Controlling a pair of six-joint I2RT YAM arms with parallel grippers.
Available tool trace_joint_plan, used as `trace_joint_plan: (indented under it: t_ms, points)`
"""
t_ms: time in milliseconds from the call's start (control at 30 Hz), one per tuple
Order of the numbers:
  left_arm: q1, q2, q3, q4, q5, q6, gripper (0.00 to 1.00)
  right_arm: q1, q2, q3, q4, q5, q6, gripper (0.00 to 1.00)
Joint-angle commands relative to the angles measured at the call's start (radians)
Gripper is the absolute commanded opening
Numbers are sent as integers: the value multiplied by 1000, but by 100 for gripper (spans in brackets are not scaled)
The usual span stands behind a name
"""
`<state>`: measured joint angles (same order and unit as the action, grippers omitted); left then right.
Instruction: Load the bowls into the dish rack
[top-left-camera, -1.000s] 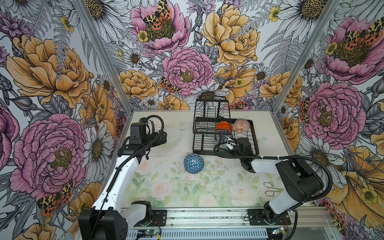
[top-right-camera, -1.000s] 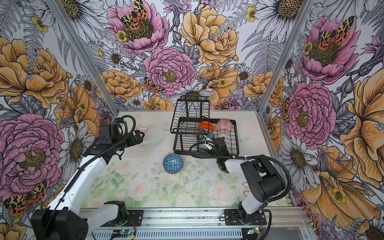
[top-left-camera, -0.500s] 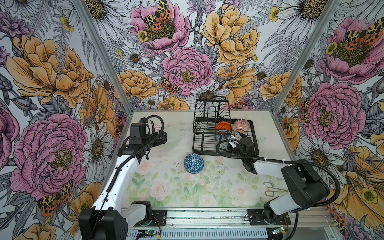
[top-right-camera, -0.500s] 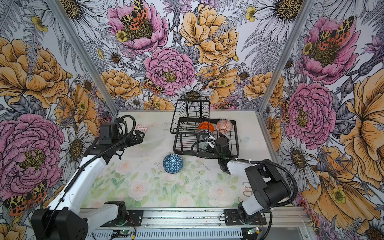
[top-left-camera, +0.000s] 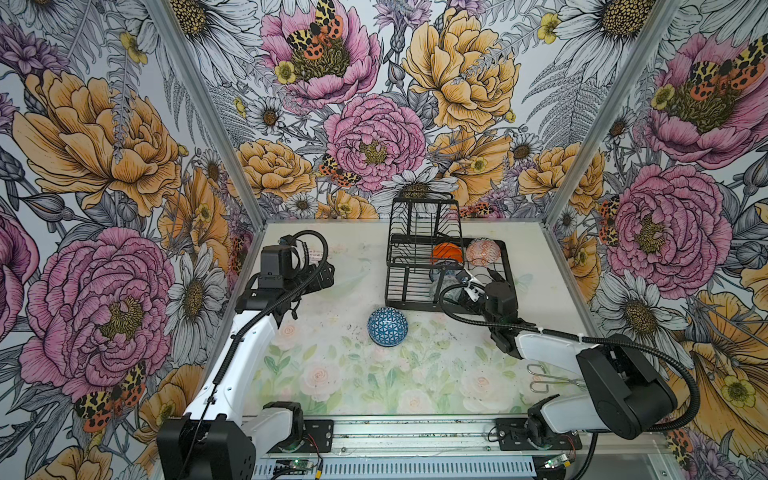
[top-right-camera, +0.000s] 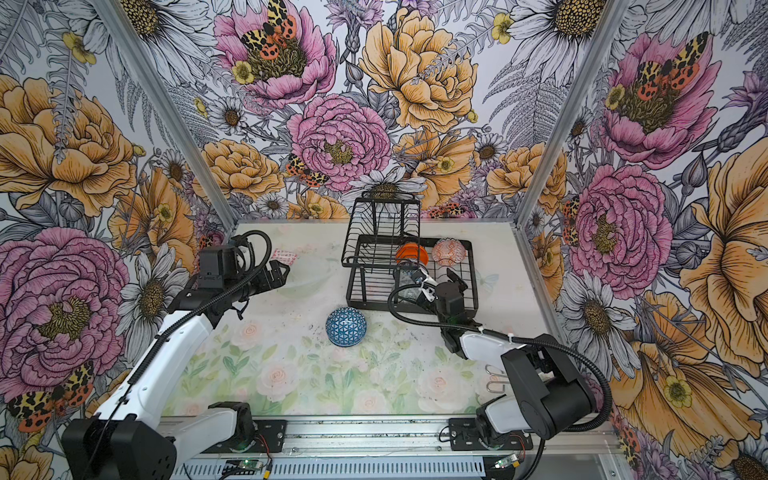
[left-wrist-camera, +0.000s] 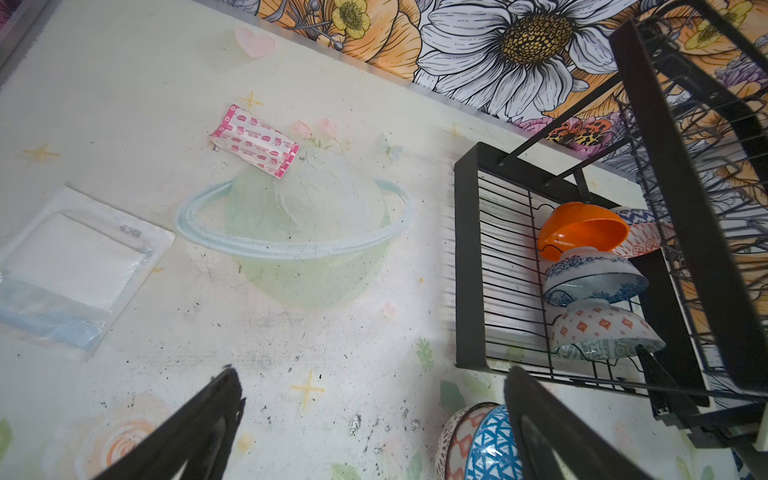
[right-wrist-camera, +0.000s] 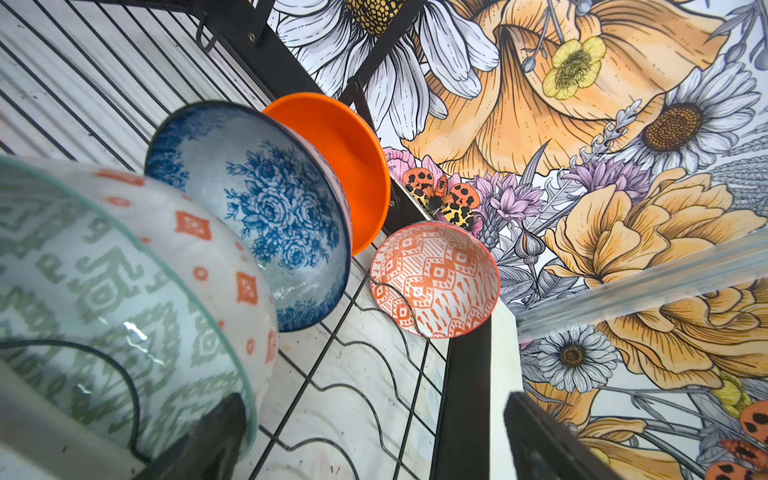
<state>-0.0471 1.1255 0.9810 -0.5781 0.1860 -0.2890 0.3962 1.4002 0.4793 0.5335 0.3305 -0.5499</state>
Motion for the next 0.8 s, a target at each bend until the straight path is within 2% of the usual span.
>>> trace_joint_plan:
  t_ms: [0, 167, 400, 633, 767]
  points:
    - [5, -12, -21, 17, 30, 7, 99, -11, -41, -13, -7, 86, 47, 99]
    - [-7, -10, -25, 15, 28, 5, 99, -11, -5, 48, -123, 163, 23, 99]
    - [-56, -17, -49, 16, 19, -20, 99, -16, 11, 49, -119, 251, 23, 99]
    - [-164, -2, -99, 19, -9, -56, 99, -28, -97, 22, -114, 249, 61, 99]
    - [-205, -2, -157, 49, 6, -100, 99, -47, -158, 10, -119, 300, 100, 99]
